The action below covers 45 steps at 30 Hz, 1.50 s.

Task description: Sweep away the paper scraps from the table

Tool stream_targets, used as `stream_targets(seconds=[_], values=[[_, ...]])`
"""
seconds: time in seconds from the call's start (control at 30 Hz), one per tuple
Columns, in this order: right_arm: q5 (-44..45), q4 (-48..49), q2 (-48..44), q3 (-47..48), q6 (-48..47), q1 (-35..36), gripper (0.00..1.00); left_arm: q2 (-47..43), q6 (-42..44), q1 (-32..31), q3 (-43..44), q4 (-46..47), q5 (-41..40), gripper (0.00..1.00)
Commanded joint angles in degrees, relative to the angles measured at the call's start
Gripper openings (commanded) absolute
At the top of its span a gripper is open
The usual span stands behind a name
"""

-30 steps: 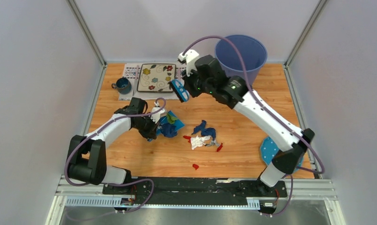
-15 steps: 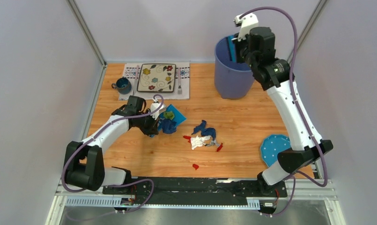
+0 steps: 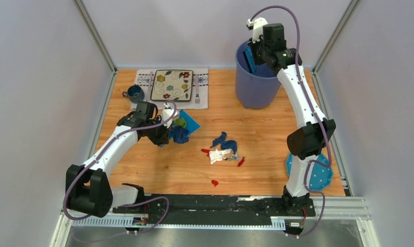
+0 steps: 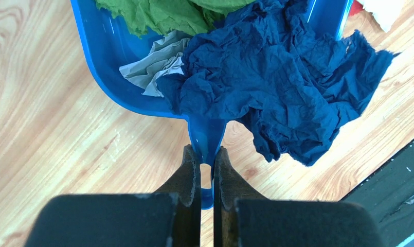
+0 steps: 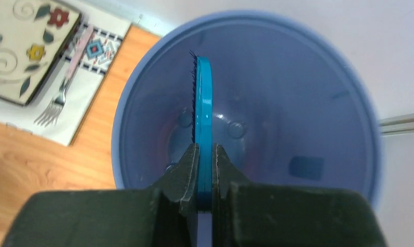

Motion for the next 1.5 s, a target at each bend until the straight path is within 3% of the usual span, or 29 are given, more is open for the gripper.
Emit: stream_targets(seconds=[0.0, 0.17, 0.57, 0.63, 0.87, 0.93, 1.17, 1.3, 1.47], values=[[-6.4, -3.1, 0.1, 0.1, -1.2, 0.1, 0.00, -3.2, -0.3, 0.1, 3.6, -3.4, -0.4, 0.00], [-14.2, -6.6, 2.6, 0.1, -1.0, 0.3, 0.00, -4.0, -0.3, 0.0, 5.3, -4.9, -1.1, 0.00], [-17.6, -10.0, 3.2, -0.9, -4.8, 2.4, 0.00, -2.5, -0.9, 0.0, 16.1, -12.6, -2.4, 0.00], [-17.0, -9.9, 2.8, -1.8, -4.9, 2.6, 0.00, -2.1, -0.9, 0.0, 17.3, -13.1, -2.6, 0.00], [6.3, -7.4, 3.9, -2.8, -5.9, 1.5, 0.00, -2.2, -0.7, 0.0, 18.9, -14.0, -2.5, 0.00], [8.4, -7.5, 5.2, -2.0, -6.4, 1.2, 0.00, -2.3, -0.2, 0.1, 18.9, -14.2, -2.6, 0.00], [1.1, -9.9, 8.3, -1.9, -9.2, 1.1, 0.00, -2.4, 0.5, 0.1, 18.8, -14.5, -3.7, 0.00], [1.3, -8.2, 10.6, -2.5, -10.1, 1.1, 0.00, -2.3, 0.6, 0.0, 19.0, -14.9, -3.8, 0.00], [-1.9, -8.3, 17.1, 4.6, -7.8, 1.3, 0.00, -2.2, 0.5, 0.0, 19.1, -15.2, -3.7, 0.00]])
